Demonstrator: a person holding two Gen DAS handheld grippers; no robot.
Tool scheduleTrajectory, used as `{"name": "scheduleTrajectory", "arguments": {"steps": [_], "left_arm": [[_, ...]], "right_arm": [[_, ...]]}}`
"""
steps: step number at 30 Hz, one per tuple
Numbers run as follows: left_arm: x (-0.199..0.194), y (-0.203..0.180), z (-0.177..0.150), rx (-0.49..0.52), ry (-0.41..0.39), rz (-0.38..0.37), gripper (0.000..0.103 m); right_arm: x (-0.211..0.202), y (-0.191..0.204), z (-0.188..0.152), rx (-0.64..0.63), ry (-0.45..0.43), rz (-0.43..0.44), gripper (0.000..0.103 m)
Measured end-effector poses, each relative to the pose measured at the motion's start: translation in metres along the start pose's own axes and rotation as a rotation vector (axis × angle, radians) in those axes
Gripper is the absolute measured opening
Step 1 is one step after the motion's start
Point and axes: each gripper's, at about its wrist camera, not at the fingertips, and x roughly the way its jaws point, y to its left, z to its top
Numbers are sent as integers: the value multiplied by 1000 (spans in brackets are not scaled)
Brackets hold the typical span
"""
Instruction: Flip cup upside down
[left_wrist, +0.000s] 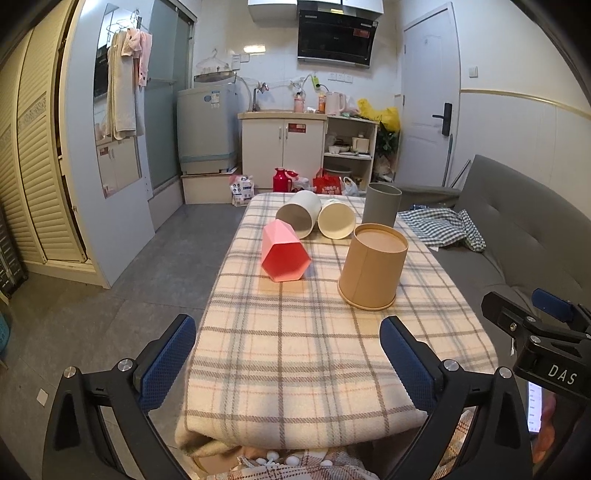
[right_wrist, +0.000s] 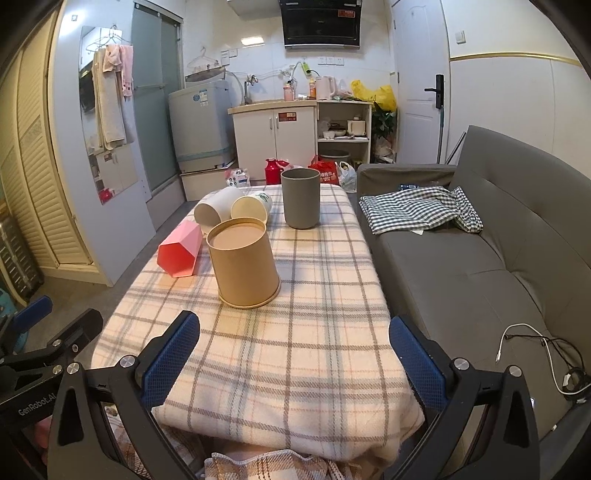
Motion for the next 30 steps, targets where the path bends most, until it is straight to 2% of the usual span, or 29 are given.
{"name": "scheduleTrajectory", "arguments": {"steps": [30], "left_arm": [[0, -1, 0, -2, -6, -3, 103]], "right_arm": [[4, -1, -4, 1, 18, -4, 103]]}}
